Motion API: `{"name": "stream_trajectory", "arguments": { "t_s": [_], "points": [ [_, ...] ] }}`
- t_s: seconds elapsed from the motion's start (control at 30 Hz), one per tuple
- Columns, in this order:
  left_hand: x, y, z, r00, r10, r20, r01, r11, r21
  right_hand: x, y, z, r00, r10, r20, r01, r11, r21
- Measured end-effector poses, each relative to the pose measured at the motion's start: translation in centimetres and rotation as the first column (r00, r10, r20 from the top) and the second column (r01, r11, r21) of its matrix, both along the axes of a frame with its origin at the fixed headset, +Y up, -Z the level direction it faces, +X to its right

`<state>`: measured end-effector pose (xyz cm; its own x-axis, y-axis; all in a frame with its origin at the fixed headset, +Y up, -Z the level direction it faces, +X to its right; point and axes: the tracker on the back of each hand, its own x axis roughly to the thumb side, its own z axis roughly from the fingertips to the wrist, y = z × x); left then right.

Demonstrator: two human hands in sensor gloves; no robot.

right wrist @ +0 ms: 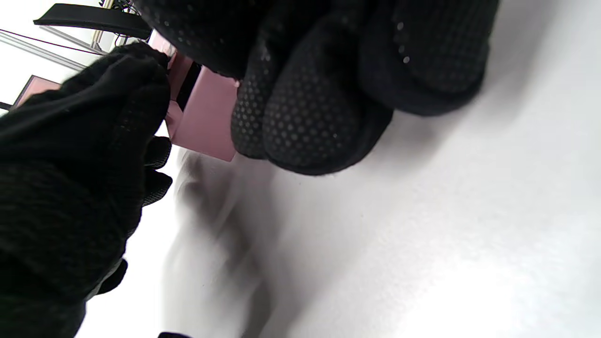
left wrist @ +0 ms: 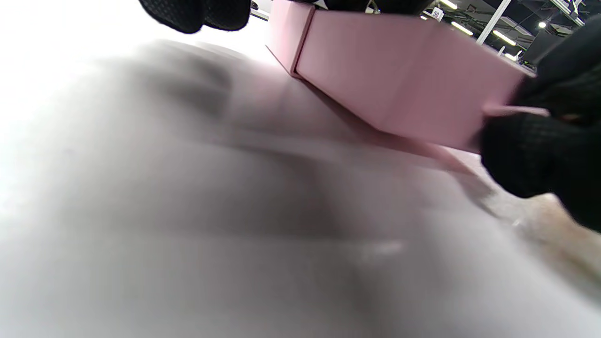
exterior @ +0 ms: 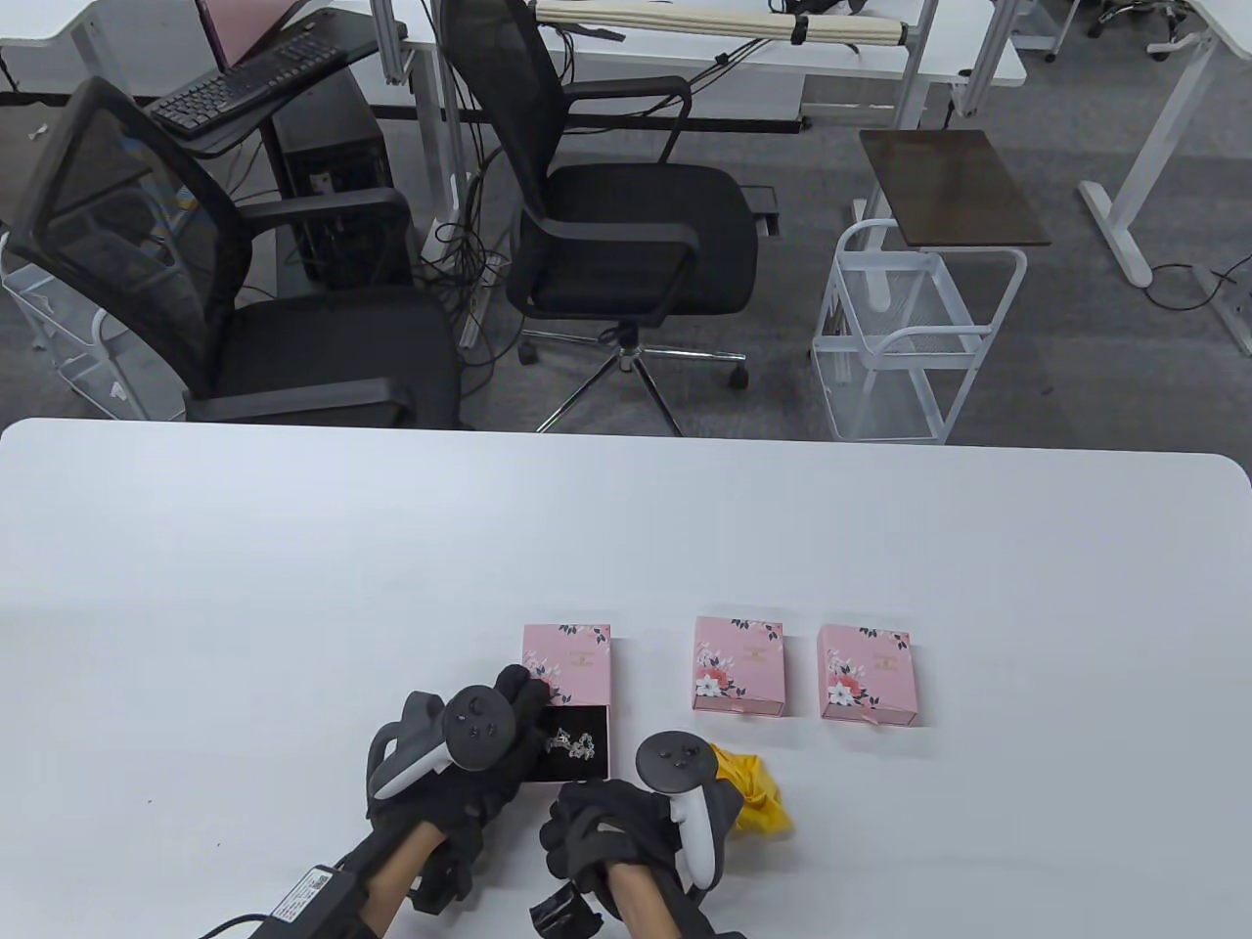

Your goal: Dust necklace

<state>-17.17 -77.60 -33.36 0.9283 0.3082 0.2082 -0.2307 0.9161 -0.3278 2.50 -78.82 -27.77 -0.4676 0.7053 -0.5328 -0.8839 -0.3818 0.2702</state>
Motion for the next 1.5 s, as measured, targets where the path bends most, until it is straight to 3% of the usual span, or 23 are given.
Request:
{"name": "stream_trajectory", "arguments": {
  "t_s": [0.4, 0.57, 0.67, 0.8, 0.93, 1.07, 1.2, 1.3, 1.5],
  "points": [
    [0.1, -0.1, 0.1, 1.0, 0.008, 0.003, -0.008, 1.0, 0.007, 0.2, 0.0, 1.0, 0.997, 0.029, -0.075, -0.029, 1.0, 0.004],
    [0.0, 1.3, 0.4, 0.998, 0.069, -0.015, -0.067, 0.995, 0.079, 0.4, 2.7, 1.0, 0.972, 0.132, -0.194, -0.121, 0.99, 0.07],
    [-0.3, 2.6, 0.8, 0.993, 0.113, -0.02, -0.11, 0.986, 0.129, 0.1, 5.8, 0.4, 0.944, 0.248, -0.219, -0.203, 0.957, 0.206],
    [-1.2, 5.1, 2.4, 0.974, 0.223, -0.027, -0.213, 0.954, 0.211, -0.4, 8.1, -1.2, 0.918, 0.355, -0.177, -0.278, 0.894, 0.351],
    [-2.0, 6.5, 4.1, 0.974, 0.227, -0.008, -0.217, 0.942, 0.255, -1.2, 7.9, -2.8, 0.829, 0.549, -0.109, -0.428, 0.747, 0.509],
    [-2.8, 5.7, 4.6, 0.967, 0.254, -0.016, -0.239, 0.927, 0.288, -2.1, 6.5, -3.3, 0.688, 0.72, -0.085, -0.517, 0.57, 0.638],
    [-3.3, 5.1, 4.1, 0.967, 0.251, -0.043, -0.232, 0.938, 0.256, -2.4, 5.2, -3.3, 0.609, 0.779, -0.151, -0.539, 0.546, 0.642],
    [-3.1, 4.9, 4.1, 0.97, 0.242, -0.039, -0.225, 0.941, 0.253, -3.1, 4.5, -3.1, 0.515, 0.844, -0.151, -0.575, 0.471, 0.669],
    [-2.7, 5.0, 4.3, 0.979, 0.202, -0.03, -0.186, 0.945, 0.27, -4.2, 3.8, -3.0, 0.436, 0.883, -0.176, -0.607, 0.433, 0.666]
  ]
}}
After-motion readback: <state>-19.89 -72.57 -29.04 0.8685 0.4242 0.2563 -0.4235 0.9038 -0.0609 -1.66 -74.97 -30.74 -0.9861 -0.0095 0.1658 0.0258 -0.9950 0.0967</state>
